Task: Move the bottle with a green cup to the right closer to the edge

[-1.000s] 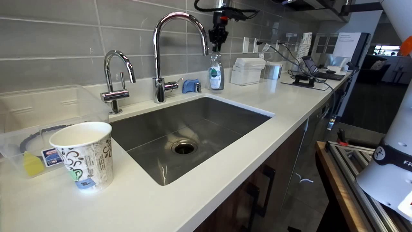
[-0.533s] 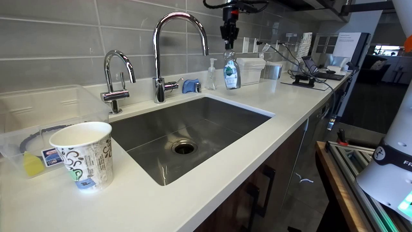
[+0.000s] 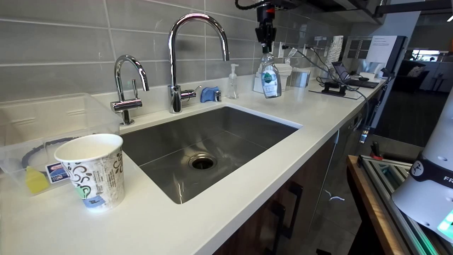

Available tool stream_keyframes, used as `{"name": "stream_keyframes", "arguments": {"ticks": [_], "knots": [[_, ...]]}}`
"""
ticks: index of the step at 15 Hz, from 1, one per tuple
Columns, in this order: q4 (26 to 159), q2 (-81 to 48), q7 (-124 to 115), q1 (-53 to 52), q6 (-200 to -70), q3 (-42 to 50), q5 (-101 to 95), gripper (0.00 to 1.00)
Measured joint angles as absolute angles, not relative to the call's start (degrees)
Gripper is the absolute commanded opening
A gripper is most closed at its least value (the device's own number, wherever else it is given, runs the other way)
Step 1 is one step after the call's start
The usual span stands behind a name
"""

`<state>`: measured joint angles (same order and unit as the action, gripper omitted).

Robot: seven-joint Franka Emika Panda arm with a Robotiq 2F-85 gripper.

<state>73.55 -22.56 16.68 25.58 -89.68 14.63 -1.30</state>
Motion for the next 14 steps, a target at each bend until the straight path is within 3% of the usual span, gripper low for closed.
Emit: {"name": "stream_keyframes", "arguments": {"ticks": [4, 5, 10, 11, 14], "knots": [[80.69, -17.78, 11.78, 25.45, -91.85, 14.96, -1.43, 0.09], [82.71, -16.45, 10.12, 25.46, -92.58, 15.13, -1.37, 0.34], [88.89, -12.03, 6.67, 25.59, -94.21, 15.77, -1.23, 0.34], [89.08, -11.88, 6.58, 25.58, -94.25, 15.77, -1.23, 0.09], [89.13, -11.96, 6.59, 25.43, -94.27, 15.89, -1.24, 0.09]]}}
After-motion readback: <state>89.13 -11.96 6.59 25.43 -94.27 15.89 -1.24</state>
